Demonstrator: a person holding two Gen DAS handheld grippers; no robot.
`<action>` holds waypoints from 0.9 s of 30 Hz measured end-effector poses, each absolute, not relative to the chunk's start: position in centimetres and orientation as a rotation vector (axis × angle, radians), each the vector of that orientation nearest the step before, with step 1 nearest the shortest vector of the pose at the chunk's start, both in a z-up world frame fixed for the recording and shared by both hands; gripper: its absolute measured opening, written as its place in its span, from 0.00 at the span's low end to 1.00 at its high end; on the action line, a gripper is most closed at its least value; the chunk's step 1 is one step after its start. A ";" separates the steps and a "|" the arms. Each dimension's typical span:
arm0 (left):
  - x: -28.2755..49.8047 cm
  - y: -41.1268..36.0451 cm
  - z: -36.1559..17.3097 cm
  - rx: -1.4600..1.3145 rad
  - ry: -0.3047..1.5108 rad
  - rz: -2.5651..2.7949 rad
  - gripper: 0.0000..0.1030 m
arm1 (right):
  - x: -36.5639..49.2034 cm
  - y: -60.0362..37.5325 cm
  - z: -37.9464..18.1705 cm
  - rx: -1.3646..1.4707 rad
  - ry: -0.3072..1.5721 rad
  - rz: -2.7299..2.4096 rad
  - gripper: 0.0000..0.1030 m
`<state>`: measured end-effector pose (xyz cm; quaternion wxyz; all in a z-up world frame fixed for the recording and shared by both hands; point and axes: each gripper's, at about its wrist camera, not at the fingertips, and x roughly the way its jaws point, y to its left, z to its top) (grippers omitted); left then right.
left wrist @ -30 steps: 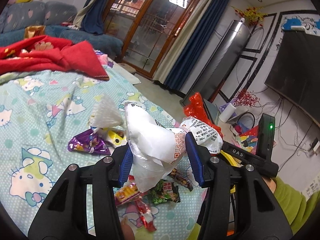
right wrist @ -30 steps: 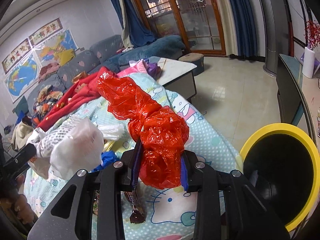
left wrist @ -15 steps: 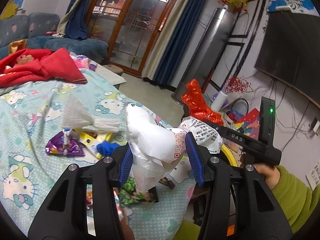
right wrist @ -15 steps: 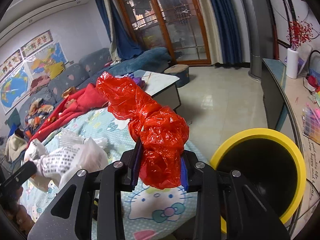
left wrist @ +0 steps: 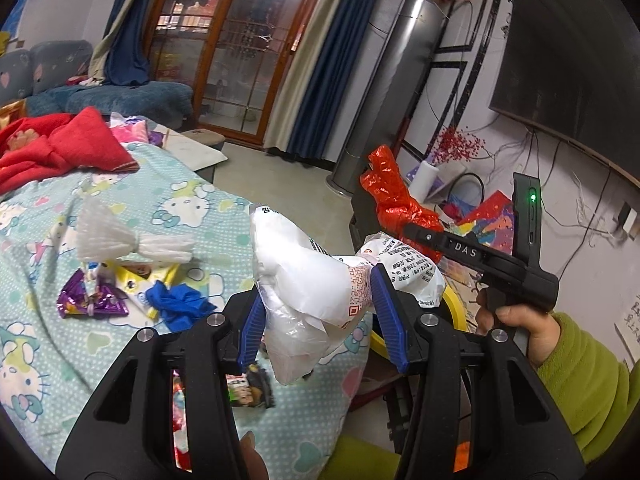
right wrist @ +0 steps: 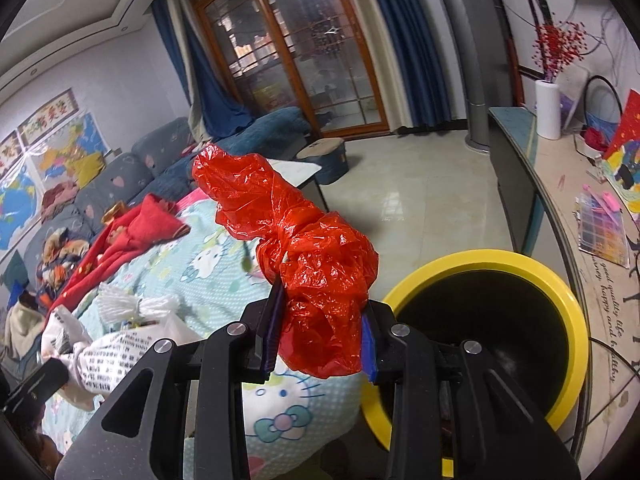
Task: Collect trash
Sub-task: 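Carry the red bag and white bag over the bin with both tools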
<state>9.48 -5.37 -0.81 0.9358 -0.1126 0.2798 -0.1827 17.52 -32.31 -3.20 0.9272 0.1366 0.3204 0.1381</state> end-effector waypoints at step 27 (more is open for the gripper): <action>12.3 -13.8 -3.0 -0.106 0.638 -0.499 0.40 | 17.8 -41.2 -6.0 0.338 0.660 0.028 0.30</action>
